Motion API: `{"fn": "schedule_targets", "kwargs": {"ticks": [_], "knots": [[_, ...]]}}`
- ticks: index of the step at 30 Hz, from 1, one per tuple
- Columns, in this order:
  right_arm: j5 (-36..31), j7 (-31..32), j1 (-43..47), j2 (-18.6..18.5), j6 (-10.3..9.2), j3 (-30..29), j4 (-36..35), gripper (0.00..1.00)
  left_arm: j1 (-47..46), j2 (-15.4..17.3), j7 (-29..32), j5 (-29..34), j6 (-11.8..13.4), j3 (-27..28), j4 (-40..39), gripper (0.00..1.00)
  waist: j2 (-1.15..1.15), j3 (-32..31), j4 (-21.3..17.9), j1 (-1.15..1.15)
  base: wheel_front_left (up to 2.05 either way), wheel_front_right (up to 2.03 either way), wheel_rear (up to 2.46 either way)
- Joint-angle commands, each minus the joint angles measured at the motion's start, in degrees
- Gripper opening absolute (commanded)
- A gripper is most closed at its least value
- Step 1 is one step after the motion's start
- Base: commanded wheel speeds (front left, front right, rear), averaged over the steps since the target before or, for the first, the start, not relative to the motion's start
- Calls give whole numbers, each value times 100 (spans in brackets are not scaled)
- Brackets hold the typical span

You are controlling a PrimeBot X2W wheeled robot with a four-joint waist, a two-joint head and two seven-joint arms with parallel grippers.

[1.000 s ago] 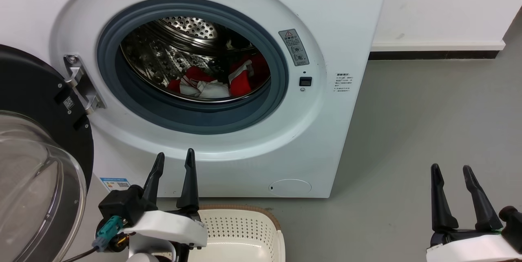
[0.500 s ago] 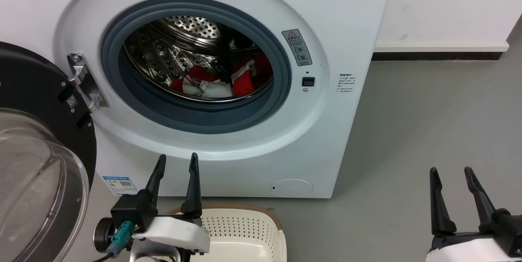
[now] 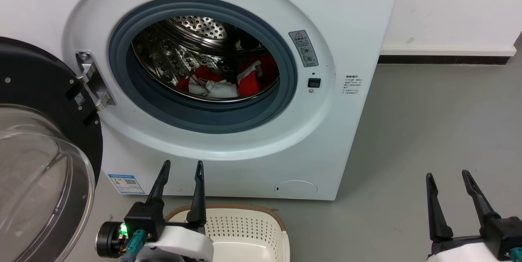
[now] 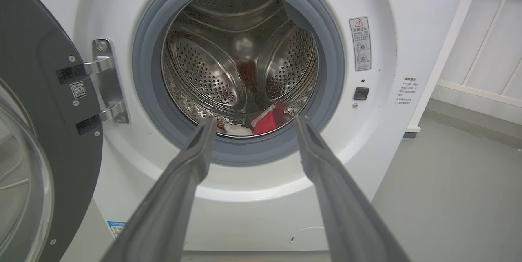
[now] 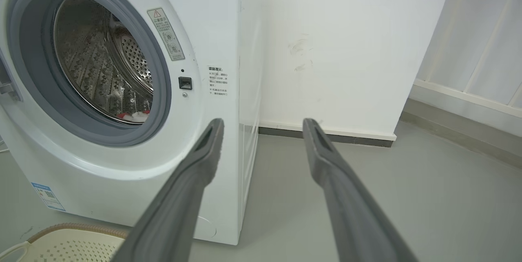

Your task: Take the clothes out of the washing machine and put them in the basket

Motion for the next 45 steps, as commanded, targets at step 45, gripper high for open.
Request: {"fn": "schedule_targets", "kwargs": {"ticks": [45], "knots": [[-76, 30, 39, -12, -2, -95, -114, 100, -115, 8, -95, 226, 147, -144, 87, 100, 0, 236, 117, 0, 0, 0, 0]]}}
